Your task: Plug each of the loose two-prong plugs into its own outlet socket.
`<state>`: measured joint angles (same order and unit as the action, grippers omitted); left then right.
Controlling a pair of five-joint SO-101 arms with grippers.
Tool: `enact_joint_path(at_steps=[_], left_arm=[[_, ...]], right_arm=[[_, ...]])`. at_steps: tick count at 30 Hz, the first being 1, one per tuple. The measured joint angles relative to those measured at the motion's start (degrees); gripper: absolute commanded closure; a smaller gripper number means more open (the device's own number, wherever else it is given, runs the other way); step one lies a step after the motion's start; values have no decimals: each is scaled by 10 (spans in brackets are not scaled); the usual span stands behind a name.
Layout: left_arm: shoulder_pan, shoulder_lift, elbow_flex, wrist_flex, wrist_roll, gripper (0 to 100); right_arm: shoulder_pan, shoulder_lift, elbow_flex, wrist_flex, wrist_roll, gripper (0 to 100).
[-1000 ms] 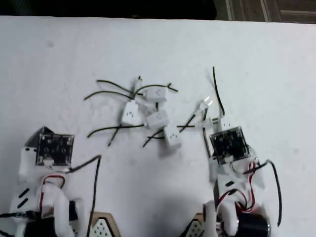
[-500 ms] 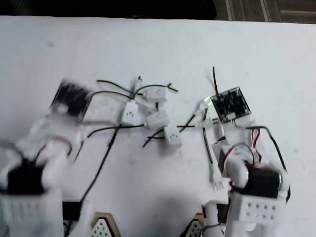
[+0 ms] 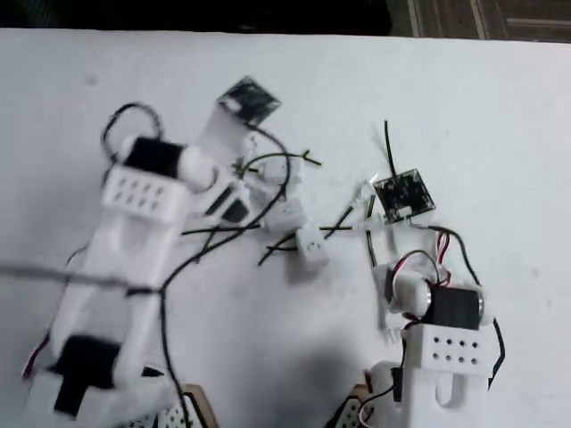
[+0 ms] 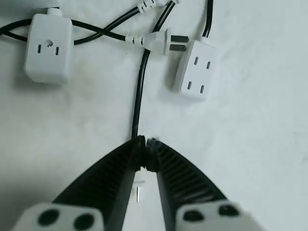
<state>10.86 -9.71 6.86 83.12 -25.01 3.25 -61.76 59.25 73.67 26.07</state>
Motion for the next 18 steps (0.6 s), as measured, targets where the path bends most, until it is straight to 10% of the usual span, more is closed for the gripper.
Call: enact_joint_path(at_steps=[18], left_arm=[[82, 483, -331, -18, -37, 726]], right_arm=[[4, 0, 34, -44, -14, 978]])
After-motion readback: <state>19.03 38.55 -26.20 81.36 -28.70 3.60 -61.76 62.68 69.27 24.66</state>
